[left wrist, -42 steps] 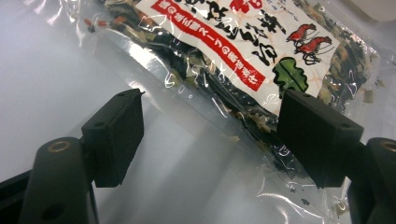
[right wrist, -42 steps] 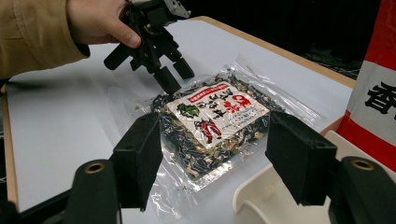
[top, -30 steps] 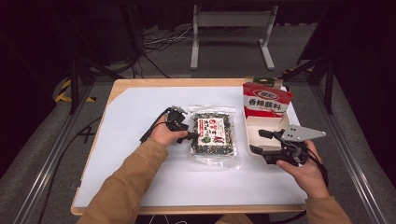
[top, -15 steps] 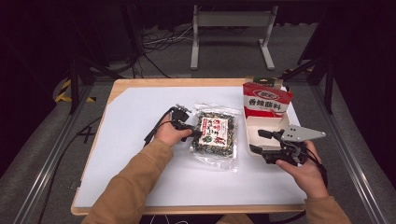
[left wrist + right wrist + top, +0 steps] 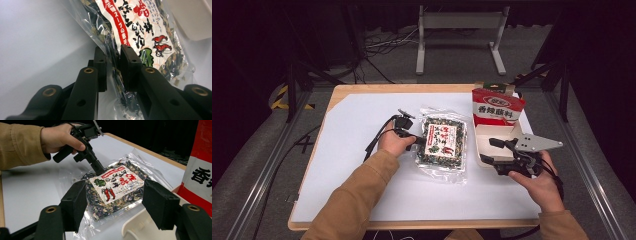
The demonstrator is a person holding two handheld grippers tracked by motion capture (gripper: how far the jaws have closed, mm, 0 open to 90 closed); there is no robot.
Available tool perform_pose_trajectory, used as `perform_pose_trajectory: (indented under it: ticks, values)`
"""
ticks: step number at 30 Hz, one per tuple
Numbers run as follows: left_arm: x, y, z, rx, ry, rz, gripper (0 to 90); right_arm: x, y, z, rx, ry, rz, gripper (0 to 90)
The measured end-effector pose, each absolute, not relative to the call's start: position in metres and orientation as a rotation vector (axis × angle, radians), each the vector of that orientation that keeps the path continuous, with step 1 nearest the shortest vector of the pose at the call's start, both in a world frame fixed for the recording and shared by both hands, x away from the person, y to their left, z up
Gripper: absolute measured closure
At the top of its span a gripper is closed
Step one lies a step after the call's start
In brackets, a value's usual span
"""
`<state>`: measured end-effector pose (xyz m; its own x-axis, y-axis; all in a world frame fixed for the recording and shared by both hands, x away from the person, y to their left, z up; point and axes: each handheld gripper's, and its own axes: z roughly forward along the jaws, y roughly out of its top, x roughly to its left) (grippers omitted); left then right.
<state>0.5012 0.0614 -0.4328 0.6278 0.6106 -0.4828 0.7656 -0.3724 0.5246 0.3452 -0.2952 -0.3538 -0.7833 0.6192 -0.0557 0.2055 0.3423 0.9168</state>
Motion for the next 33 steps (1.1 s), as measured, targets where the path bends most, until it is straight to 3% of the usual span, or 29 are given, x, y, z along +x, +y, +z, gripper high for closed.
perform_pose_trajectory:
  ticks: [13,33]
  values:
    - [0.489,0.073,-0.422,2.001,1.058,-0.222,84.3,0.344,-0.296,-0.355,0.726,2.215,1.420,35.9]
    - [0.446,0.102,-0.373,1.881,0.878,0.005,87.5,0.345,-0.291,-0.355,0.750,2.221,1.391,37.2]
